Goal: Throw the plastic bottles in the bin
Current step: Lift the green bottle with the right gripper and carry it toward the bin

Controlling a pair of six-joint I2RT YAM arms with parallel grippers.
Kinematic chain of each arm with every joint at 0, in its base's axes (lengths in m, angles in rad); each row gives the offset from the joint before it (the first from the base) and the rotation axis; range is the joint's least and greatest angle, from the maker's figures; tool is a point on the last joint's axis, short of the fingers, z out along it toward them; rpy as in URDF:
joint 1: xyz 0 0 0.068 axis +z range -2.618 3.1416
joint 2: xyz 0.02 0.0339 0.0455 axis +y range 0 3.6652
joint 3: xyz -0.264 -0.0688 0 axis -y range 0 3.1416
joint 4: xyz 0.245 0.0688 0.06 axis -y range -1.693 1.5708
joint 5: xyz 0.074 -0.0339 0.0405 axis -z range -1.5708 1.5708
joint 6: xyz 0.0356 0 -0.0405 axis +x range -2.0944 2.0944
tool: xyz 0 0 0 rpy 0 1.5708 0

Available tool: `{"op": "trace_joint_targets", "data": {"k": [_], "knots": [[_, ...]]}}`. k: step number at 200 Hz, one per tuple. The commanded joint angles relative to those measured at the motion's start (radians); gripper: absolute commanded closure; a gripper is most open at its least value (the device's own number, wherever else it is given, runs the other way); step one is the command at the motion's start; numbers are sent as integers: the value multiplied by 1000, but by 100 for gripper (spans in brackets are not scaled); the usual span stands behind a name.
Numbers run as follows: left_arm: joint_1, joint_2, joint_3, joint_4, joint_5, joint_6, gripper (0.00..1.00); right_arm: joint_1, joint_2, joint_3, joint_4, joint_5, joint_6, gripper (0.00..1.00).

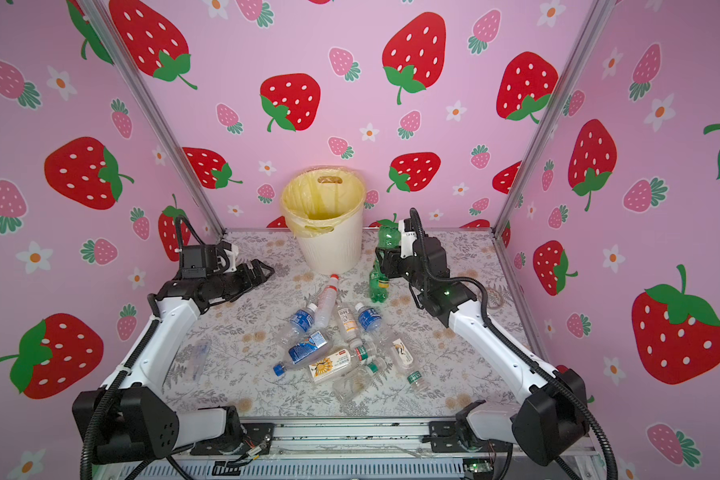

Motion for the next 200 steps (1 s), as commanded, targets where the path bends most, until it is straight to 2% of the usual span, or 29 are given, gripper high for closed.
{"op": "trace_joint_targets", "data": {"k": [1, 66, 97, 148, 200], "knots": [[6, -23, -14, 12, 19, 0, 1, 22, 38, 79, 40, 7, -42, 42], [6, -27, -17, 11, 14, 0, 1, 52, 200, 264, 66, -31, -64, 42], [7, -29, -17, 12, 13, 1, 1, 53, 219, 271, 77, -27, -74, 42], [17, -26, -18, 21, 23, -6, 1, 53, 122, 164, 96, -13, -101, 42], [31, -26, -23, 33, 46, -16, 1, 56, -79, -80, 137, 7, -84, 42]]}}
